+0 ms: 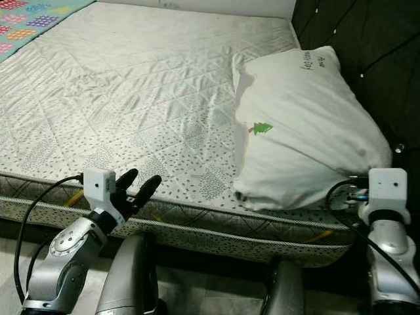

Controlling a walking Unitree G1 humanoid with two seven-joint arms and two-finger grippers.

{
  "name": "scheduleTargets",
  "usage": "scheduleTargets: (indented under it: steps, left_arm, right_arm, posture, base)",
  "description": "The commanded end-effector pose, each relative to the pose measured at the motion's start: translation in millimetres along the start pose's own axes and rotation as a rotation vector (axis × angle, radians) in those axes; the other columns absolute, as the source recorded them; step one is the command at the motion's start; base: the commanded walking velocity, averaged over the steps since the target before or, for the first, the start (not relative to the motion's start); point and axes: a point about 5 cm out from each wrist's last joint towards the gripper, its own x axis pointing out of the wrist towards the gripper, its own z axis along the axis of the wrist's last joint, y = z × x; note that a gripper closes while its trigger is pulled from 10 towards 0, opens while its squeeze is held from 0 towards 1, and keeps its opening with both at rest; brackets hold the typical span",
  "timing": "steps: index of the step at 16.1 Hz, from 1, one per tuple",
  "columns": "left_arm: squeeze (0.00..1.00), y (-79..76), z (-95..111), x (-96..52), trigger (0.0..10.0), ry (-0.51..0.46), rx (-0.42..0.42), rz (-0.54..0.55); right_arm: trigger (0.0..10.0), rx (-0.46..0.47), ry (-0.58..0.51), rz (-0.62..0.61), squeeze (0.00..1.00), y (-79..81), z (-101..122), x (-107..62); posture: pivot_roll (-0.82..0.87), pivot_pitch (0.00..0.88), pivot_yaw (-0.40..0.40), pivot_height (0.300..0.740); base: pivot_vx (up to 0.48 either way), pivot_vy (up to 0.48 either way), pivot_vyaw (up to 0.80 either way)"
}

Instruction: Clean up the room

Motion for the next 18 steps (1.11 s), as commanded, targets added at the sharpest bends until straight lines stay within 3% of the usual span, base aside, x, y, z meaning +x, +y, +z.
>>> scheduleTargets:
  steps: [1, 4, 6, 8, 10, 12, 15, 18]
  left_arm:
    - [0.00, 0.4, 3.0, -2.3, 10.0, -0.013, 0.018, 0.008]
    - [0.00, -0.4, 2.4, -2.2, 10.0, -0.013, 0.015, 0.010]
    - [0.00, -0.5, 2.2, -2.6, 10.0, -0.012, 0.015, 0.010]
    - [0.00, 0.1, 2.8, -2.8, 10.0, -0.012, 0.017, 0.010]
    - [0.00, 0.4, 3.3, -2.2, 10.0, -0.015, 0.017, 0.013]
    - [0.00, -0.2, 2.9, -2.7, 10.0, -0.016, 0.016, 0.015]
    - [0.00, 0.5, 2.1, -4.9, 10.0, -0.012, 0.016, 0.021]
    - [0.00, 1.3, 1.6, -4.0, 10.0, -0.009, 0.015, 0.019]
  right_arm:
    - [10.0, 0.002, 0.022, -0.037, 1.00, -5.6, -2.1, 0.4]
    - [10.0, 0.002, 0.015, -0.073, 1.00, -6.4, 5.9, 3.4]
    - [10.0, 0.019, -0.065, -0.095, 1.00, -8.0, 28.7, 11.5]
    - [10.0, 0.056, -0.201, -0.102, 1.00, -5.1, 69.2, 22.6]
    - [10.0, 0.072, -0.233, -0.095, 1.00, -0.8, 81.5, 26.0]
    - [10.0, 0.071, -0.249, -0.080, 1.00, 2.1, 85.4, 27.3]
    - [10.0, 0.043, -0.222, -0.020, 1.00, 2.0, 70.4, 20.8]
    - [10.0, -0.022, -0.235, 0.101, 1.00, 4.1, 53.6, 0.7]
  posture:
    - [-0.06, 0.016, -0.041, 0.480]
    - [-0.06, 0.017, -0.045, 0.480]
    - [-0.06, 0.018, -0.044, 0.480]
    - [-0.06, 0.018, -0.044, 0.480]
    - [-0.06, 0.017, -0.045, 0.480]
    - [-0.06, 0.017, -0.051, 0.480]
    - [-0.05, 0.019, -0.055, 0.480]
    - [-0.07, 0.021, -0.048, 0.480]
  base:
    - [0.000, 0.000, 0.00]
    - [0.000, 0.000, 0.00]
    - [0.000, 0.000, 0.00]
    - [0.000, 0.000, 0.00]
    - [0.000, 0.000, 0.00]
    - [0.000, 0.000, 0.00]
    - [0.000, 0.000, 0.00]
    - [0.000, 0.000, 0.00]
